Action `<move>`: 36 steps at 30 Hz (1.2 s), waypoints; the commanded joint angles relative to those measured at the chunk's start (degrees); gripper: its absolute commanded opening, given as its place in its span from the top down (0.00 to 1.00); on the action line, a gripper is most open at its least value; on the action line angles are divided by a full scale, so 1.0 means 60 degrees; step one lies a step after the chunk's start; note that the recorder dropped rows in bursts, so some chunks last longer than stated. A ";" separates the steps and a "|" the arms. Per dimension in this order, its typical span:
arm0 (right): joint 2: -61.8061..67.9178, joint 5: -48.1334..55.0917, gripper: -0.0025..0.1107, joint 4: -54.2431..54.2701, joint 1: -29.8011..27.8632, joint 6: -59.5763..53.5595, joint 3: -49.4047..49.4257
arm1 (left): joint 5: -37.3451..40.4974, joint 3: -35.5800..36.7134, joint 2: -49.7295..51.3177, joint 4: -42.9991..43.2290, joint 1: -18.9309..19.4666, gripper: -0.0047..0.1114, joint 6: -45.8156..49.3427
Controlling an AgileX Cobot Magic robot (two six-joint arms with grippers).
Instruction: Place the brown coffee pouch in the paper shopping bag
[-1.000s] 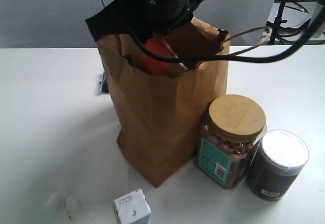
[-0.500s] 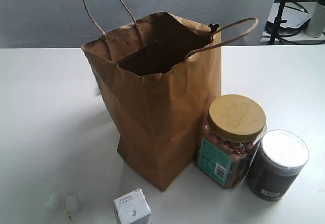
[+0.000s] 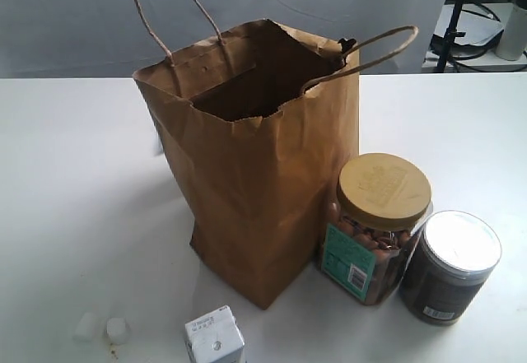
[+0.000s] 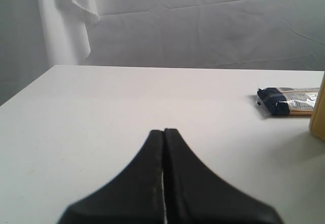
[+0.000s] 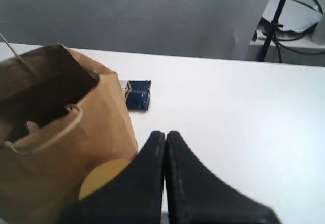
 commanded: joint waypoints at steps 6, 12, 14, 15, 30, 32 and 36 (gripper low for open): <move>-0.3304 -0.3667 0.98 0.2385 -0.2775 -0.0590 0.4620 | -0.0038 0.0034 -0.0033 0.0038 0.0035 0.96 -0.0035; -0.4701 -0.6621 0.98 0.4481 -0.4510 -0.2220 0.7178 | -0.0038 0.0034 -0.0033 0.0038 0.0035 0.96 -0.0035; -0.5146 -0.7426 0.98 0.4717 -0.4904 -0.2535 0.7778 | -0.0038 0.0034 -0.0033 0.0038 0.0035 0.96 -0.0035; -0.5414 -0.7723 0.98 0.4719 -0.5086 -0.2578 0.8067 | -0.0038 0.0034 -0.0033 0.0038 0.0035 0.96 -0.0035; -0.8933 -0.9562 0.98 0.5339 -0.6872 -0.4420 1.1346 | -0.0013 0.0034 -0.0033 0.0038 0.0035 0.96 -0.0035; -0.8933 -0.9715 0.98 0.5355 -0.6872 -0.4860 1.1576 | -0.0029 0.0034 -0.0033 0.0038 0.0035 0.96 -0.0035; -0.8933 -0.9723 0.98 0.5650 -0.6872 -0.5971 1.1869 | -0.0050 0.0034 -0.0033 0.0038 0.0035 0.96 -0.0035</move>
